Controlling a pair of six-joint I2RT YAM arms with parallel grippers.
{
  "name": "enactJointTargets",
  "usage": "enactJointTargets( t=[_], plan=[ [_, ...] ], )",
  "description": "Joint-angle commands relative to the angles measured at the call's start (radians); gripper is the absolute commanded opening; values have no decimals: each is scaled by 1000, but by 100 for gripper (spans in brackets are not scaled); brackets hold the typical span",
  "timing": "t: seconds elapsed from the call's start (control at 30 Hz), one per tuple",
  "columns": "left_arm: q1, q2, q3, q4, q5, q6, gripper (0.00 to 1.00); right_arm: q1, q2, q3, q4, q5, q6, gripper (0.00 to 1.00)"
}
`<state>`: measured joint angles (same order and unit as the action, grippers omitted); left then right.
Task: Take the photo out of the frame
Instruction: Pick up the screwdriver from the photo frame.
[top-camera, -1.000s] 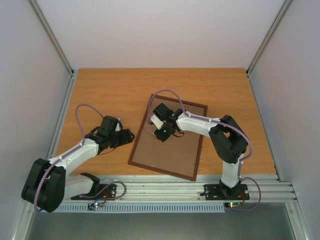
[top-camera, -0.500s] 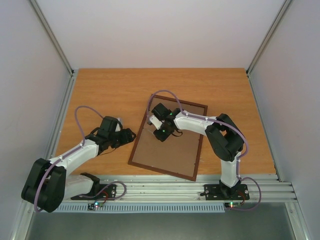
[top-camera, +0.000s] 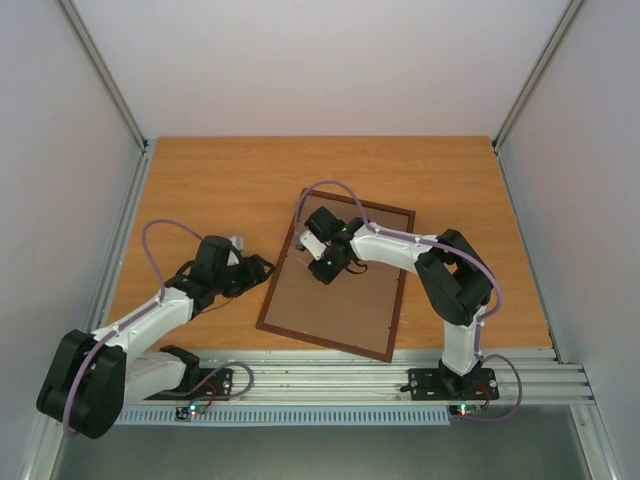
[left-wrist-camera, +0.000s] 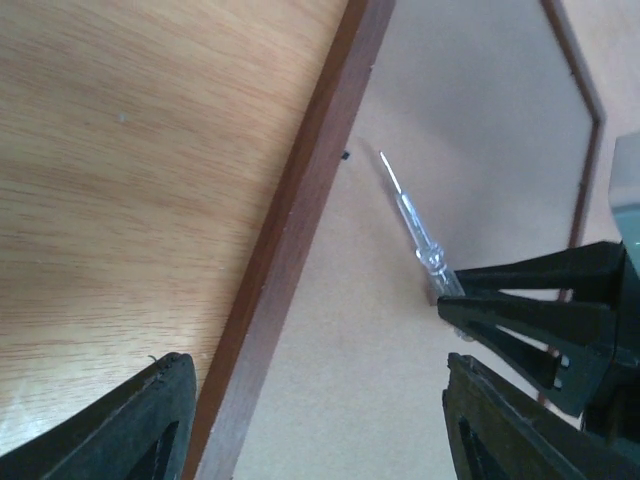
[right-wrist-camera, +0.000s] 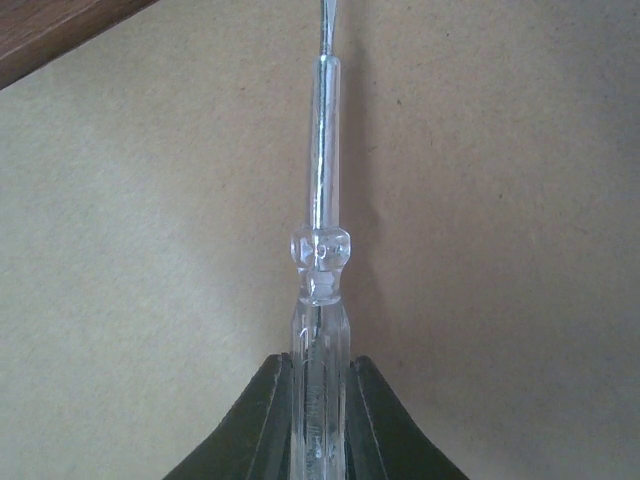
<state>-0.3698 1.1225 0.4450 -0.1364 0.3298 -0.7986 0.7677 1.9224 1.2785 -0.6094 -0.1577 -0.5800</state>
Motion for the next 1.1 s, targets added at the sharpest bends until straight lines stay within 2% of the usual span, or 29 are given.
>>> enactJointTargets(
  t=[0.0, 0.53, 0.7, 0.9, 1.07],
  plan=[
    [5, -45, -22, 112, 29, -76, 68, 22, -111, -35, 20, 0, 19, 3],
    [-14, 27, -48, 382, 73, -261, 62, 186, -242, -107, 147, 142, 119, 2],
    [-28, 50, -62, 426, 76, -283, 52, 200, -253, -119, 185, 155, 142, 3],
    [-45, 64, -72, 449, 69, -292, 33, 209, -247, -118, 210, 192, 147, 3],
    [-55, 87, -71, 479, 71, -300, 27, 222, -237, -110, 221, 206, 141, 3]
  ],
)
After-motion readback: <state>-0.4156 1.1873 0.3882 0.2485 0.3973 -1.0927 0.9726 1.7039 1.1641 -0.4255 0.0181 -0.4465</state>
